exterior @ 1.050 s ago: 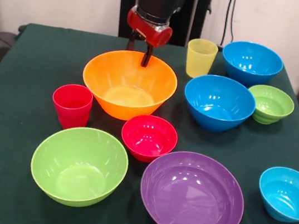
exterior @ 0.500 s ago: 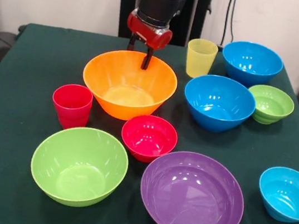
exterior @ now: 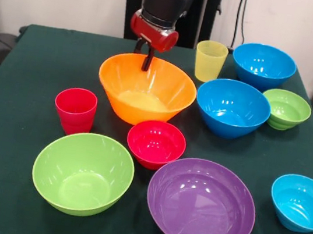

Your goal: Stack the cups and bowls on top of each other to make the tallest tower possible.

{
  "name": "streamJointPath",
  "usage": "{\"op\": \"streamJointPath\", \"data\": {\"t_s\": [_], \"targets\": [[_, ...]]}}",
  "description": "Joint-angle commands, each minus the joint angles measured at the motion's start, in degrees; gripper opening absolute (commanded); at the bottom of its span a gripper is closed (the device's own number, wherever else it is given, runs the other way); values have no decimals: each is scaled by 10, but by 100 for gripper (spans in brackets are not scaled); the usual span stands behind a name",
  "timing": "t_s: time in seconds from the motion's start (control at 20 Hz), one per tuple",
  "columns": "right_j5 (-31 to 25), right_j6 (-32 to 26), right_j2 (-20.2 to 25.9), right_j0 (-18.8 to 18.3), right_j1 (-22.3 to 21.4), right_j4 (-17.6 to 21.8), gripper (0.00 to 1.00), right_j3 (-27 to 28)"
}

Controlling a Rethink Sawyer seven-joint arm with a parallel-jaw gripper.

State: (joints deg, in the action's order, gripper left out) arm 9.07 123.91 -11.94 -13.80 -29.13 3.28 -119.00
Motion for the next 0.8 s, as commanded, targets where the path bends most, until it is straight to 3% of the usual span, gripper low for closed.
{"op": "streamJointPath", "data": {"t_s": [0.05, 0.55, 0.8], "targets": [[28, 50, 61, 6, 40, 32, 0, 32], [34, 49, 68, -10, 46, 42, 0, 30], [-49, -10, 121, -60, 13, 97, 0, 29]]}}
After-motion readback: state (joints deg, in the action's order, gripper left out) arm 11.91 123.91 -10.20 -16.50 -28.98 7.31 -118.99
